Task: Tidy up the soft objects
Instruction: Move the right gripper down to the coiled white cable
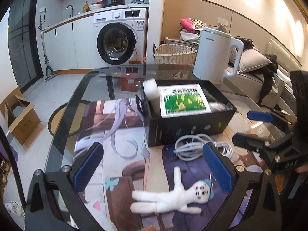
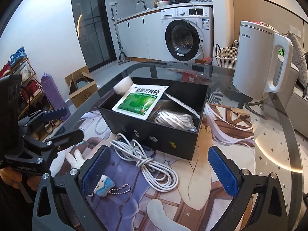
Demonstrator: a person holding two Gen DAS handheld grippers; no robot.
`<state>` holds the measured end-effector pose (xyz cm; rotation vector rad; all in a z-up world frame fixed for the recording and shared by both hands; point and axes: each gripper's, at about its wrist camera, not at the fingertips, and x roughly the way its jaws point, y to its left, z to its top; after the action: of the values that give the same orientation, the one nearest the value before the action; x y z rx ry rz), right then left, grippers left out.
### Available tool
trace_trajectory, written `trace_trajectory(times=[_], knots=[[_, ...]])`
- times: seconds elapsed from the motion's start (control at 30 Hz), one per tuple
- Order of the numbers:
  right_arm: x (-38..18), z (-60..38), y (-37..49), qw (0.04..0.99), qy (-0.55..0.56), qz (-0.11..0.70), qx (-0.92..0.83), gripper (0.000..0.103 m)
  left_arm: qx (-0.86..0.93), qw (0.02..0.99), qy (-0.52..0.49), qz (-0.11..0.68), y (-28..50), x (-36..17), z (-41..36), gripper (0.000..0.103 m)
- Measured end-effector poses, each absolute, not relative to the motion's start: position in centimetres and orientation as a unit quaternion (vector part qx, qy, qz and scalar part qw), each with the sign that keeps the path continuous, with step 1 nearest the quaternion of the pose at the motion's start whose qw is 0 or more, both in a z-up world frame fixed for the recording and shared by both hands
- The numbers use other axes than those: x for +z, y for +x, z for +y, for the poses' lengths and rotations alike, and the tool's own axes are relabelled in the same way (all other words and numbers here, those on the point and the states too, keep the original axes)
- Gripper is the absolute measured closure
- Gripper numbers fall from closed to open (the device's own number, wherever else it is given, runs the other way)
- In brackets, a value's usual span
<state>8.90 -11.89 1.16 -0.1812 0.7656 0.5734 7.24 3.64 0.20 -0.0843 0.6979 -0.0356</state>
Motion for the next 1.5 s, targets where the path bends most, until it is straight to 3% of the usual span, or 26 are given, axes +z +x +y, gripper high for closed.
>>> trace_trajectory(times=[1.1,1.17,1.3,1.5], knots=[[-4.2,-8.2,10.0,0.827,-0.172,0.440,0.304,0.001,-0.121,0.886,0.070,0.441,5.5,-4.3,0.5,0.000],[-4.5,-7.5,10.3,0.823,-0.177,0.441,0.312,0.006,-0.122,0.884,0.069,0.447,5.6,-4.6,0.7,0.000],[-5.2,-6.4,10.9,0.810,-0.193,0.450,0.323,0.029,-0.129,0.880,0.064,0.453,5.5,-5.0,0.9,0.000],[-5.6,-5.1,10.6,0.802,-0.225,0.443,0.331,0.048,-0.145,0.871,0.058,0.465,5.2,-5.0,1.1,0.000]])
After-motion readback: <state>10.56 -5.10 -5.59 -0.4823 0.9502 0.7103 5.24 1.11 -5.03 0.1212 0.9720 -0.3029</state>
